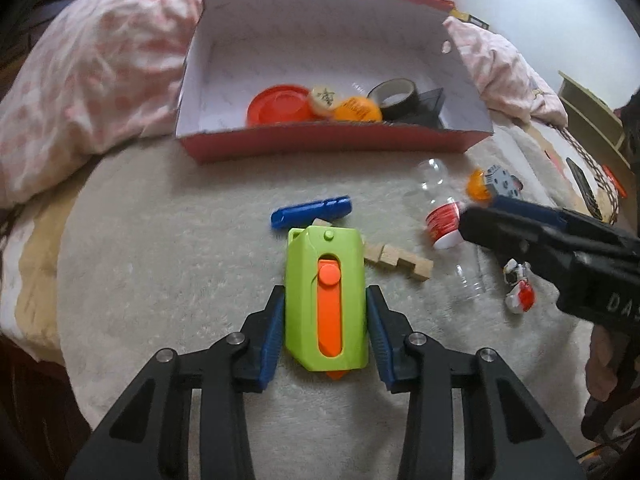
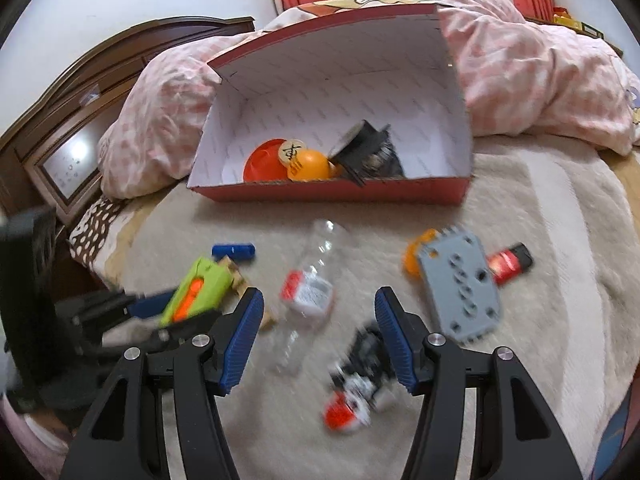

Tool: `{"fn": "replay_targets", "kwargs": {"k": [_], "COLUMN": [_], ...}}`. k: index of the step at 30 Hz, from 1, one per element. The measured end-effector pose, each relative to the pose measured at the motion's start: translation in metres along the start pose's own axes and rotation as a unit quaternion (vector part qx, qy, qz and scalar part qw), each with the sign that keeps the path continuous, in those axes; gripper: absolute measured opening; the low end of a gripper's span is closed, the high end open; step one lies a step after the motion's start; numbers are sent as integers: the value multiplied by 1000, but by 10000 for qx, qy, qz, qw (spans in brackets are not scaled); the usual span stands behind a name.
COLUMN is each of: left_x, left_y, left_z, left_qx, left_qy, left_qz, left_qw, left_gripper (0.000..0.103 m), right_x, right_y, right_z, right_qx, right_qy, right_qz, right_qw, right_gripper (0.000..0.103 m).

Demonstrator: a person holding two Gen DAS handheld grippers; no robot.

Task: Organize objects
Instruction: 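Grasp the green toy with orange slider with the left gripper while the right grasps the clear bottle, then carry the green toy in the left gripper while the right carries the bottle over the box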

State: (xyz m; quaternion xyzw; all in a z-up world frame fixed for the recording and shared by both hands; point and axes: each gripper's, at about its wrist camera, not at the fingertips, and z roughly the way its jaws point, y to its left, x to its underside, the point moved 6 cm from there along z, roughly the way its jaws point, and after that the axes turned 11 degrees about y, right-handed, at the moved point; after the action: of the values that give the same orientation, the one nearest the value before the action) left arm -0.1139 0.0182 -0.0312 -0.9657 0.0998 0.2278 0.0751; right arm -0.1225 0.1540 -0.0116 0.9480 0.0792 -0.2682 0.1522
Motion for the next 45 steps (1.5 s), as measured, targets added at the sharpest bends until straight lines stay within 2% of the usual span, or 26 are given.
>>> {"fn": "replay_targets", "kwargs": {"k": [7, 12, 17, 27, 32, 45], "left_x": [-1, -3, -4, -3, -4, -20], "left_y": [-2, -3, -5, -3, -4, -5], "left_z": [3, 6, 7, 3, -3, -21], "left_qx": [-81, -124, -200, -179, -19, 81], "left_qy": [-73, -96, -107, -103, -115, -327], "left_qz": [98, 115, 160, 135, 70, 9], "left_qw": [9999, 9998, 9996, 9997, 9999, 9994], "left_gripper": [39, 39, 39, 39, 39, 39], "right_x": [-5, -4, -5, -1, 2, 0], "right_y": [4, 3, -6, -5, -5, -2], "right_z": [28, 32, 34, 27, 18, -9], "right_qx": [152, 212, 330, 213, 111, -63], "right_qy": [336, 313, 284, 194, 128, -202], "right_qz": [71, 31, 179, 142, 160, 90], "right_qw": [9993, 9993, 9989, 9995, 9997, 9997], "right_gripper": [59, 58, 37, 37, 37, 37]}}
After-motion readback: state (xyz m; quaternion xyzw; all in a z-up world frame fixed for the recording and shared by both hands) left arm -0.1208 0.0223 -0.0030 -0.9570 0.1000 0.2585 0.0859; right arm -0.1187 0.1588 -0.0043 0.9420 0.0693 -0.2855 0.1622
